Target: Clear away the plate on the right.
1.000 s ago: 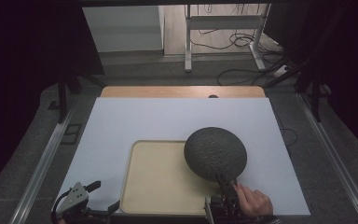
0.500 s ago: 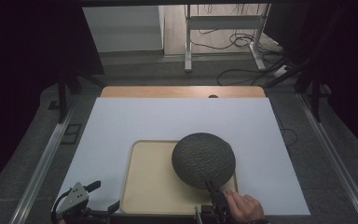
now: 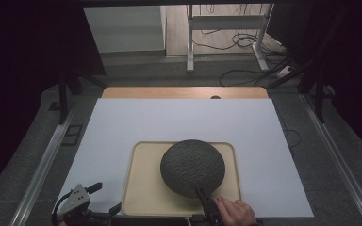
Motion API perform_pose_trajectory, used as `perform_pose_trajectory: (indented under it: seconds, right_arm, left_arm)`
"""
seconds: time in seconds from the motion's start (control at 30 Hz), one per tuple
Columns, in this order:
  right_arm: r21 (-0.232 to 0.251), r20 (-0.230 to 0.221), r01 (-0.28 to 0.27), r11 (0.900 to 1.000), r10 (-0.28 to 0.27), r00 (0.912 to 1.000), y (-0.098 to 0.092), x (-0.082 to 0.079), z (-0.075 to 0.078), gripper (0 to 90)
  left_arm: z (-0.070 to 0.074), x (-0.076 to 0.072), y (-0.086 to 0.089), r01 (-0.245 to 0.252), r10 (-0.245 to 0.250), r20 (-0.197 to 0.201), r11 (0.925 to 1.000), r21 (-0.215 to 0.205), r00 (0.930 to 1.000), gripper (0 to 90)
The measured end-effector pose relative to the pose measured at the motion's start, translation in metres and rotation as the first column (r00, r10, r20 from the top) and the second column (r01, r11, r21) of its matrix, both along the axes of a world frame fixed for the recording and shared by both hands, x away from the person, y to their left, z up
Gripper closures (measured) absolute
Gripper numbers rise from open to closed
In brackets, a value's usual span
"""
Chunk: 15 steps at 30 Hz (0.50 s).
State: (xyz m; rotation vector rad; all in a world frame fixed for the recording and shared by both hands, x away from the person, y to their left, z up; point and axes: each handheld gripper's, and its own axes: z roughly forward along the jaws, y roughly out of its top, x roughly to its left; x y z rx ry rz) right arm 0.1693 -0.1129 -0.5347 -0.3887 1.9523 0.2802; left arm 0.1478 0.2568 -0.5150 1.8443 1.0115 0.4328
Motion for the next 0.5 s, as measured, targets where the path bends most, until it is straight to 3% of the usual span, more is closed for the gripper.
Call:
perform_pose_trajectory:
  seconds: [0.5]
  right_arm:
    - [-0.039, -0.043, -0.015, 0.999, 0.014, 0.9990, 0.008, 0.002, -0.014, 82.8]
  left_arm:
    - [0.000, 0.000, 0.000, 0.003, -0.003, -0.001, 1.0000, 0.000, 1.0000, 0.2]
